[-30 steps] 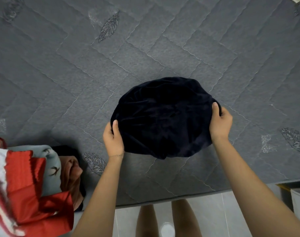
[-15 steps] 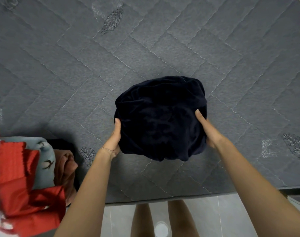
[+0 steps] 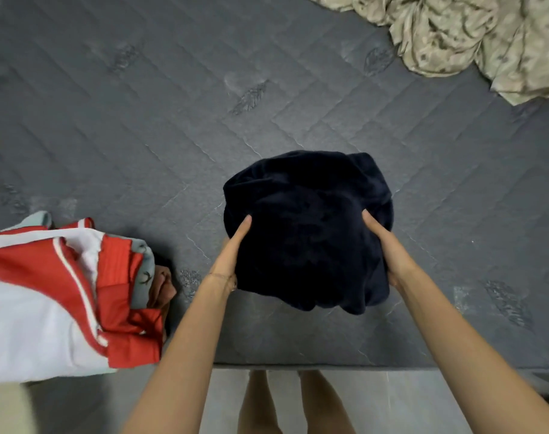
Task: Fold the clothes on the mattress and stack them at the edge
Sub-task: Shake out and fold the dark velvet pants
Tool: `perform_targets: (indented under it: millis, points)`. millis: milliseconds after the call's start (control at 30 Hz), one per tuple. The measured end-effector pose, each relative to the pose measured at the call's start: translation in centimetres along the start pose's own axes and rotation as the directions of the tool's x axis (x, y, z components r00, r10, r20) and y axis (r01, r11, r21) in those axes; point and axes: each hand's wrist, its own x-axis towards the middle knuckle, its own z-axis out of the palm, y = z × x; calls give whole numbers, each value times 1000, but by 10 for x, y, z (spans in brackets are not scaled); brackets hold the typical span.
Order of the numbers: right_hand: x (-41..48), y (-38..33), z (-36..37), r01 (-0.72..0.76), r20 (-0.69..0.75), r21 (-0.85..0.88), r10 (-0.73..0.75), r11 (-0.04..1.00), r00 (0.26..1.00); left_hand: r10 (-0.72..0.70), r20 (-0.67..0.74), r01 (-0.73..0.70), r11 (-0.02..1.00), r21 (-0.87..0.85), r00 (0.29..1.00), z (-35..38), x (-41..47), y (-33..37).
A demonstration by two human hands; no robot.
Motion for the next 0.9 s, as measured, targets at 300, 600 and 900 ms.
perform_targets:
  millis: [300,600,900]
  points:
    - [-124,-58,112,124,-8,-128,-126,984,992,145,-58,-153,974,-169,988,-15,-169,54]
    - [-155,-12,294,116,149,-140,-95,983,984,300,-195,-327,937,-127,934,-168,-278,111]
    - [-142,75,463,123,143,-43,-115,992,983,262,-244,-283,957,-56,934,-345,-314,171]
